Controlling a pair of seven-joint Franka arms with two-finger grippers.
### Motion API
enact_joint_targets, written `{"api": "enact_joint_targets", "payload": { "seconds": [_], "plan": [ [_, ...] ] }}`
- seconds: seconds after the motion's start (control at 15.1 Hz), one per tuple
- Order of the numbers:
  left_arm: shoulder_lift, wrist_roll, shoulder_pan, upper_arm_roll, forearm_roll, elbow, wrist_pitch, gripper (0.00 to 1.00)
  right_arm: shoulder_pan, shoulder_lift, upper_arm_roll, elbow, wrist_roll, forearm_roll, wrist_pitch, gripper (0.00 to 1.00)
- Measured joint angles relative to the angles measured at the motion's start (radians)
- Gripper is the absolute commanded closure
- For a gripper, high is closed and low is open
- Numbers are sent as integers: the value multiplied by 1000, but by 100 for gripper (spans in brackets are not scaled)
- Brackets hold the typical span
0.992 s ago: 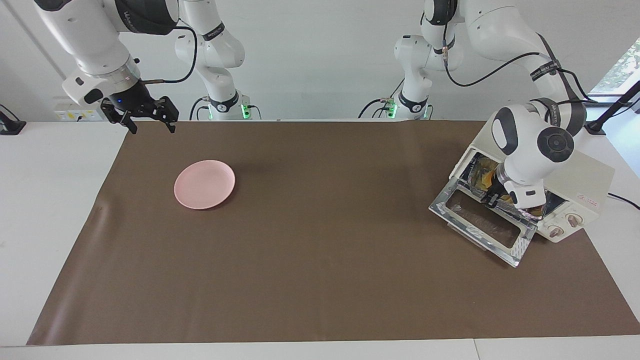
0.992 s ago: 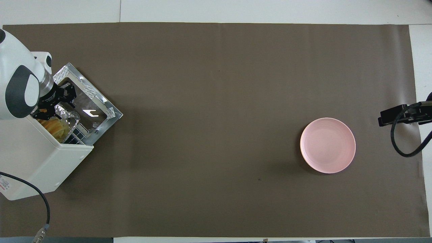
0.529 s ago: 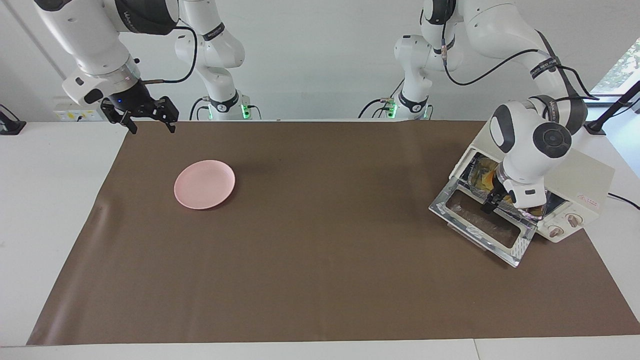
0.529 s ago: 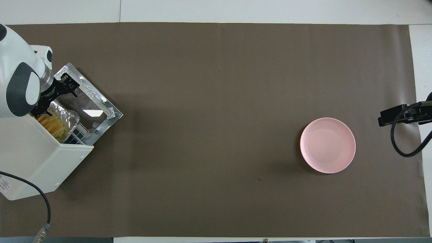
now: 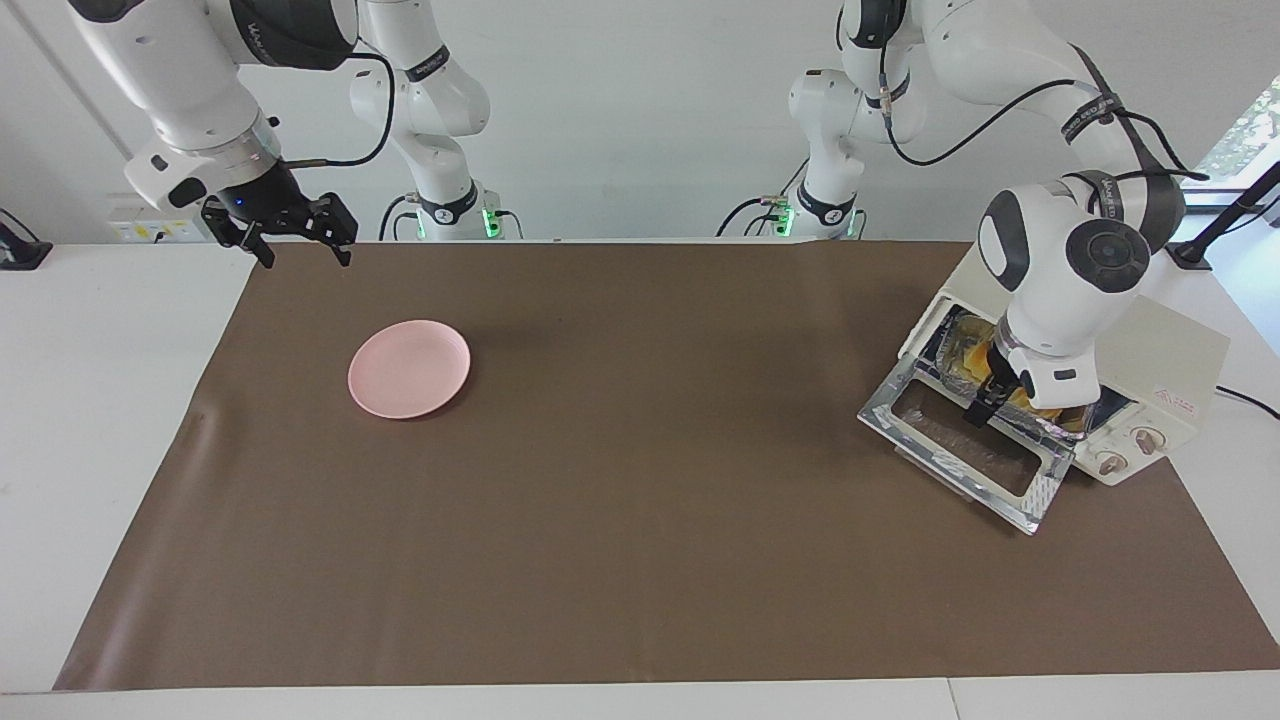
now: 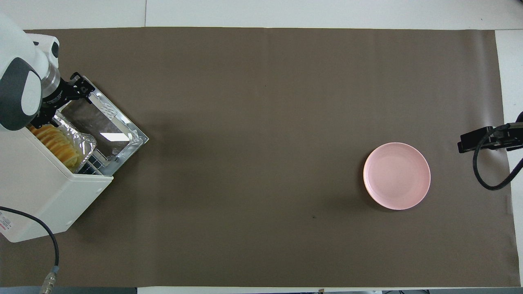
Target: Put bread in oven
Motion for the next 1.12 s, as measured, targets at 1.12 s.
{"api": "enact_joint_targets", "payload": {
  "seconds": [1.12],
  "plan": [
    [-284,706,120,-181,-7,-38,-258,0,0,0,0,0,0,0,0,0]
  ]
}}
